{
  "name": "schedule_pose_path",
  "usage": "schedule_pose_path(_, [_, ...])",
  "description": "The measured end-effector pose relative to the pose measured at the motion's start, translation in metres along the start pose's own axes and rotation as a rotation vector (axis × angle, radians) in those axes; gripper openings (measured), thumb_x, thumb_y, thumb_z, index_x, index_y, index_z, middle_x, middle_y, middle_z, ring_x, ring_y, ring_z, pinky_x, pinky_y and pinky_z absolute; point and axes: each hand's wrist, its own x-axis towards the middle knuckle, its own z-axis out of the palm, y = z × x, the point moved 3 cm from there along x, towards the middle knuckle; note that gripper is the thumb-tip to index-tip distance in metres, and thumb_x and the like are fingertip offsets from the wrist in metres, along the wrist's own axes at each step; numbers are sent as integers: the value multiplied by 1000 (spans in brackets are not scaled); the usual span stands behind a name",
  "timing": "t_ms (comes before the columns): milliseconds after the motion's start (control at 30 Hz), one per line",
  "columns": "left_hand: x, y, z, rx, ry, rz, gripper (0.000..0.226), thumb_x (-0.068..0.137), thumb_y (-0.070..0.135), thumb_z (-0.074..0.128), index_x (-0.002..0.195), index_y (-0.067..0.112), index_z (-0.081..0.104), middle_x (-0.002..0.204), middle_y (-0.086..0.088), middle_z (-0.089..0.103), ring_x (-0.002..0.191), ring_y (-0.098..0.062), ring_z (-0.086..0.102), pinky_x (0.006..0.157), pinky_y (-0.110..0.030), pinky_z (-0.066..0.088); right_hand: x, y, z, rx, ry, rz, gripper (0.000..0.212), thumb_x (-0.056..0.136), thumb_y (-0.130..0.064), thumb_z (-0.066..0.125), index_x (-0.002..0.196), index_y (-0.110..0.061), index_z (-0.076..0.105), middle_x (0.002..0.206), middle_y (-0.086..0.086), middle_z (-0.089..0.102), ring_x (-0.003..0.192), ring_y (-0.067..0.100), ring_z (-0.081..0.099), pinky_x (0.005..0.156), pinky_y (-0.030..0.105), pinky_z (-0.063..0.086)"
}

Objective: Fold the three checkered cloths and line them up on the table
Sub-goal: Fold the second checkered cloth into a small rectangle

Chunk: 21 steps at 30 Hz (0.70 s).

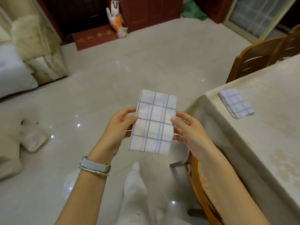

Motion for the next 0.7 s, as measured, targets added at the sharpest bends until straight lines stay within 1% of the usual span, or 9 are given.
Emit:
schedule_pose_path(67, [42,21,-5,24,-66,12,22,99,18,52,114,27,65,94,0,76,78,-12,69,66,-26,53,27,-15,4,37,68,-29,23,97,-18,58,119,-17,64,100,7,75,79,18,71,68,29,58])
schedule_pose_path(167, [99,55,-10,70,-173,28,22,99,17,52,116,25,64,94,-3,75,79,-14,69,67,-27,53,64,-37,10,110,160,-63,24,96,-16,58,119,-14,64,102,12,73,77,18,69,70,33,60])
schedule_pose_path(233, [133,78,-10,102,-243,48,23,99,17,52,118,23,64,95,-5,75,79,-15,69,67,-27,54,85,-51,13,158,215,-84,23,97,-15,57,119,-13,64,97,10,73,70,14,68,65,29,58])
schedule_pose_path(267, [150,88,-8,116,-275,54,23,99,16,52,118,22,63,94,-5,75,79,-15,69,66,-26,55,95,-57,13,178,242,-93,23,97,-15,57,119,-13,64,97,9,73,70,14,68,63,27,57])
schedule_pose_path(367, [195,112,1,158,-356,65,23,99,15,52,118,22,64,91,-3,75,77,-13,69,60,-23,54,119,-72,8,222,304,-115,23,97,-16,57,119,-15,63,105,10,74,86,25,72,68,30,59])
schedule_pose_path(433, [222,124,11,170,-409,71,24,99,16,52,119,22,63,93,-4,75,79,-13,70,61,-24,54,134,-83,1,247,349,-132,22,97,-16,56,118,-16,63,107,10,74,93,27,72,71,31,60])
schedule_pose_path(567, [278,138,38,196,-473,61,24,99,15,53,120,21,63,98,-7,74,82,-16,70,63,-26,55,170,-101,-21,270,439,-155,25,97,-19,57,121,-16,62,108,8,74,95,26,72,70,30,57])
schedule_pose_path(700, [334,152,76,210,-526,60,26,99,14,52,122,19,62,95,-5,74,81,-17,69,65,-27,55,209,-119,-56,288,507,-183,24,97,-21,57,120,-19,63,107,5,74,96,24,72,75,34,58])
